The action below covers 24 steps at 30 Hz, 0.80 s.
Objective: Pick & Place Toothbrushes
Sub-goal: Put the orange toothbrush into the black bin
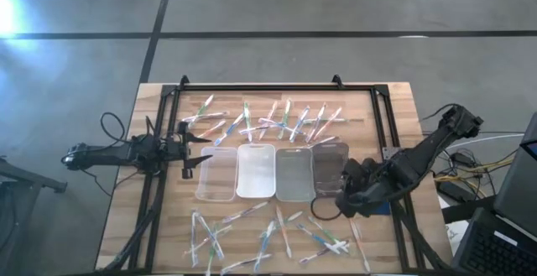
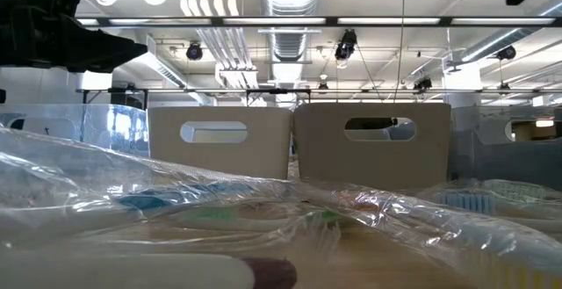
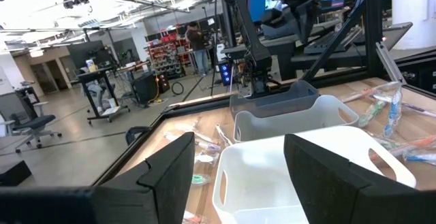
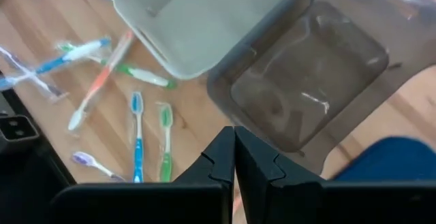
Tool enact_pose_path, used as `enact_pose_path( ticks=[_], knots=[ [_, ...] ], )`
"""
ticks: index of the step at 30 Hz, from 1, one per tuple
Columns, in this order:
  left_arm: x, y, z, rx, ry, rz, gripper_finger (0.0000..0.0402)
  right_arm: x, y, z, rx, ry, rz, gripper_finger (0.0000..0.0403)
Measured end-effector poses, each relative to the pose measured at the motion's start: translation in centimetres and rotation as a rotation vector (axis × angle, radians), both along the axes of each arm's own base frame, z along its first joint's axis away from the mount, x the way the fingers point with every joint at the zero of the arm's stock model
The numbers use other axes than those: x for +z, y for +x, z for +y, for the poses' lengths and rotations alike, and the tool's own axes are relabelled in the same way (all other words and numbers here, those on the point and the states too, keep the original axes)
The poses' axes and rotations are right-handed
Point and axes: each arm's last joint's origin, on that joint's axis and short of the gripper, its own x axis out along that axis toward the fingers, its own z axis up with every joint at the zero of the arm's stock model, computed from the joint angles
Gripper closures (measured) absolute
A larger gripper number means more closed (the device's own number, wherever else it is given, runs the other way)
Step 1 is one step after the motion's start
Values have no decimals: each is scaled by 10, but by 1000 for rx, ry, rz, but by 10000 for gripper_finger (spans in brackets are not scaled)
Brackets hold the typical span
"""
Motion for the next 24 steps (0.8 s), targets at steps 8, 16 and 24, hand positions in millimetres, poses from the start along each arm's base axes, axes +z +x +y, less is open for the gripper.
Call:
enact_pose_path(
  ticks=[8, 16, 24],
  knots=[
    [0, 0, 0, 0, 0, 0, 170, -26, 3, 30, -67, 41, 112, 394],
    [0, 0, 0, -1, 0, 0, 170, -46, -15, 67, -146, 93, 198, 394],
    [0, 0, 0, -1, 0, 0, 170, -65, -45, 103, -276, 121, 237, 394]
  ],
)
